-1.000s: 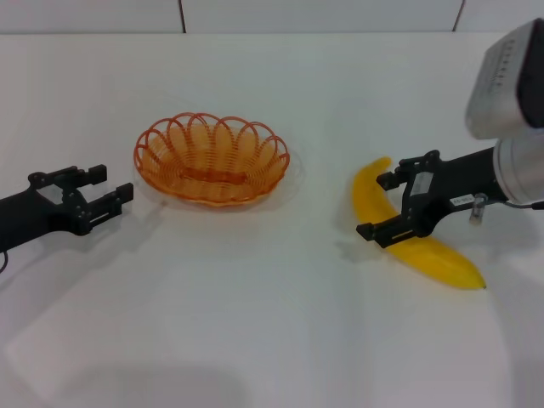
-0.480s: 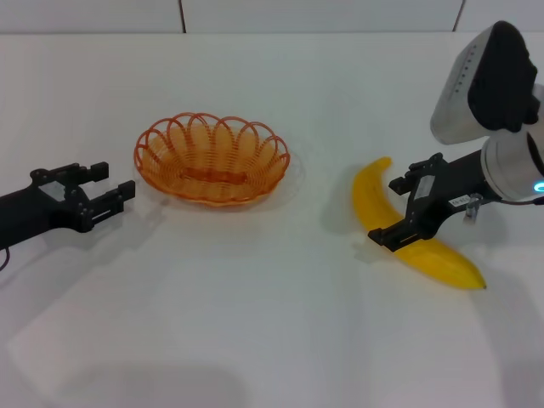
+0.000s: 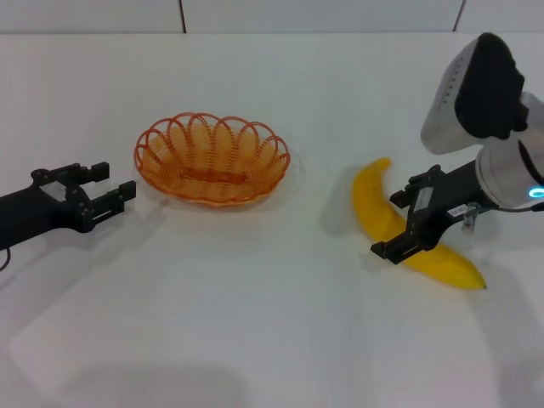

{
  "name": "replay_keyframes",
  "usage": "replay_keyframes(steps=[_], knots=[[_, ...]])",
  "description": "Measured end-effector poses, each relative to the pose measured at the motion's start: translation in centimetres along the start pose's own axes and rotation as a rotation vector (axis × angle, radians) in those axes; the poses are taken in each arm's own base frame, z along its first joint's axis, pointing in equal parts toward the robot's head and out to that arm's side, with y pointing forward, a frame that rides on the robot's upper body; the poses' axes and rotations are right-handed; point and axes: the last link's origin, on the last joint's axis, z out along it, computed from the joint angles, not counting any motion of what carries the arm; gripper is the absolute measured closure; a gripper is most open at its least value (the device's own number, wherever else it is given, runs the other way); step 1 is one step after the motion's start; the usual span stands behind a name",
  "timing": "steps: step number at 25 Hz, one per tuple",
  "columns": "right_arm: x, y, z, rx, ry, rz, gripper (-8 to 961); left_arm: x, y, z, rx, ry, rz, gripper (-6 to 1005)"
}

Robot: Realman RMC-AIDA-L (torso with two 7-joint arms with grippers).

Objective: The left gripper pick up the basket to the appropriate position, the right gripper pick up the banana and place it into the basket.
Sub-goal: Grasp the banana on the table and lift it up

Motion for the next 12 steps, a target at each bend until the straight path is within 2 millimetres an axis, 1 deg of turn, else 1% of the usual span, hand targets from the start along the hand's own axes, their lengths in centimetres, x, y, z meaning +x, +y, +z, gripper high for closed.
replay_keyframes(steps=[4, 12], knots=[[-0.09, 0.08, 0.47, -0.015, 0.016, -0.004, 60, 0.04, 0.04, 0.07, -0.001, 0.001, 0.0, 439], [-0.08, -0.08, 0.78, -0.014, 0.029, -0.007, 59, 0.2, 0.04, 0.24, -0.004, 0.003, 0.002, 440]])
